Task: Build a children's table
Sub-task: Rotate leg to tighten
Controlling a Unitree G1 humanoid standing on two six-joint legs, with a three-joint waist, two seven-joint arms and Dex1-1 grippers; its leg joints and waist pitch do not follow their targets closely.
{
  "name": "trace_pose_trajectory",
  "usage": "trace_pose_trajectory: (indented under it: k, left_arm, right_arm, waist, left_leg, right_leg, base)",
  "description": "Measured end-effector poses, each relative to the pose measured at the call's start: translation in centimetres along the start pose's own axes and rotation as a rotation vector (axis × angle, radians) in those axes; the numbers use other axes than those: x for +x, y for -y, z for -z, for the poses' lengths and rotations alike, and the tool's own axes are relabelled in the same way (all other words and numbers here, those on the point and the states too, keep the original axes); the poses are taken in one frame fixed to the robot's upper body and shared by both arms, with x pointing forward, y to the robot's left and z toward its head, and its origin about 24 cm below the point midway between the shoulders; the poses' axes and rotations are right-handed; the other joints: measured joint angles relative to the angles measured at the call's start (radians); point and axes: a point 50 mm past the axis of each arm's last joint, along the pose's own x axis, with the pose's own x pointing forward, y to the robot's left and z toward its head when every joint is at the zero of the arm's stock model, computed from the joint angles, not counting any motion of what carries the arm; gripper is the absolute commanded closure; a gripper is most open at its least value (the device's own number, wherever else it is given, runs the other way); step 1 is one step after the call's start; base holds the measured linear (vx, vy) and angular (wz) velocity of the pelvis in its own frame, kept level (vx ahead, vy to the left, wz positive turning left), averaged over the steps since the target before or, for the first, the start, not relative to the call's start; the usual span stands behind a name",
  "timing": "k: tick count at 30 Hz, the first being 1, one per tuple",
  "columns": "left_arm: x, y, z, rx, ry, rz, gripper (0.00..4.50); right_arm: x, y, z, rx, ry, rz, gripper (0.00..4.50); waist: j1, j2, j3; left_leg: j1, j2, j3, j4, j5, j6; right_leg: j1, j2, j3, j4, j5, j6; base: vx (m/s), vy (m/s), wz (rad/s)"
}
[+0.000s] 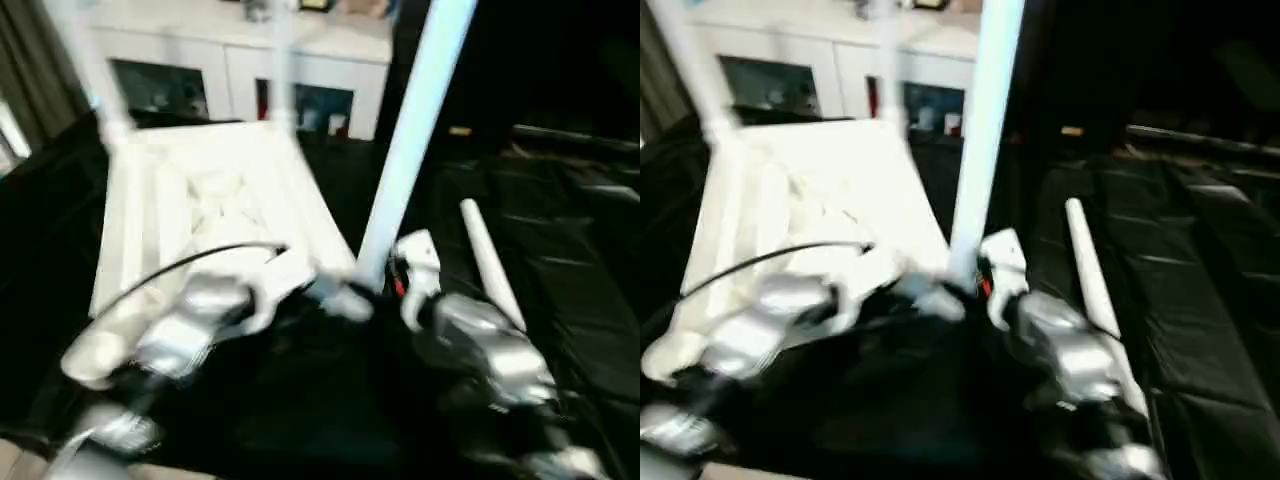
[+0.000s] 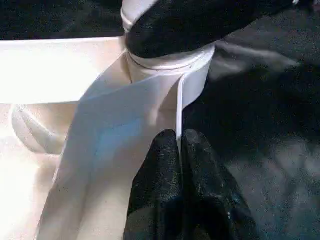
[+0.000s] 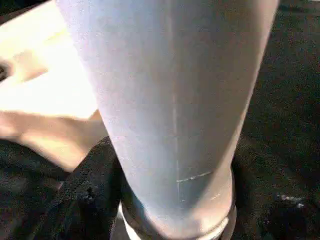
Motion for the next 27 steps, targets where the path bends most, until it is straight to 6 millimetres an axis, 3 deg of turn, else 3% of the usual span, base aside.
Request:
trace_pose_trajectory:
  k: [6, 12, 15, 16, 24, 27]
  left_arm:
    - [2.8, 0.2, -1.6, -0.065, -0.018, -0.122, 4.5]
    - [3.0, 0.2, -1.8, -0.07, -0.02, -0.141, 4.5]
    - [2.8, 0.0, -1.8, -0.064, -0.019, -0.138, 4.5]
    - [2.7, 0.0, -1.7, -0.06, -0.018, -0.136, 4.5]
    - [0.7, -0.7, -0.8, 0.002, -0.002, -0.11, 4.5]
    - [-0.6, -0.6, 0.0, 0.029, 0.016, -0.046, 4.5]
  right_arm:
    - [2.3, 0.2, -0.6, 0.091, 0.018, 0.239, 1.85]
    - [2.8, 0.1, -0.7, 0.077, 0.032, 0.26, 1.85]
    - [2.8, 0.1, -0.7, 0.073, 0.053, 0.239, 1.51]
    - [2.8, 0.1, -0.7, 0.07, 0.058, 0.233, 1.13]
    - [1.5, 0.2, -1.7, 0.003, 0.087, 0.02, 0.51]
    - [-0.3, 0.5, -2.3, -0.105, 0.057, -0.137, 0.51]
  waist:
    - [-0.004, -0.004, -0.002]
    - [-0.002, -0.008, -0.005]
    - [-0.003, -0.007, -0.005]
    - [-0.003, -0.007, -0.005]
    - [-0.001, -0.001, -0.001]
    - [0.003, 0.001, -0.001]
  left_leg:
    - [0.0, 0.0, 0.0, 0.001, 0.0, 0.0]
    - [0.0, 0.0, 0.0, 0.0, 0.0, 0.0]
    - [0.0, 0.0, 0.0, -0.001, 0.0, 0.0]
    - [-0.001, 0.0, 0.0, -0.002, 0.0, 0.0]
    - [-0.003, 0.001, 0.0, -0.006, 0.0, -0.001]
    - [-0.004, 0.001, 0.001, -0.006, 0.001, -0.001]
  right_leg:
    - [0.0, 0.0, 0.0, -0.003, 0.001, 0.0]
    - [0.0, 0.0, -0.001, -0.003, 0.004, 0.002]
    - [-0.001, 0.0, -0.001, -0.003, 0.004, 0.002]
    - [-0.002, 0.0, -0.001, -0.003, 0.004, 0.002]
    - [-0.006, 0.001, -0.002, -0.003, 0.008, -0.004]
    - [-0.006, 0.001, -0.001, -0.005, 0.006, -0.002]
  base:
    - [0.0, 0.0, 0.0]
    - [0.0, 0.0, 0.0]
    - [0.0, 0.0, 0.0]
    - [0.0, 0.0, 0.0]
    - [0.0, 0.0, 0.0]
    - [0.0, 0.0, 0.0]
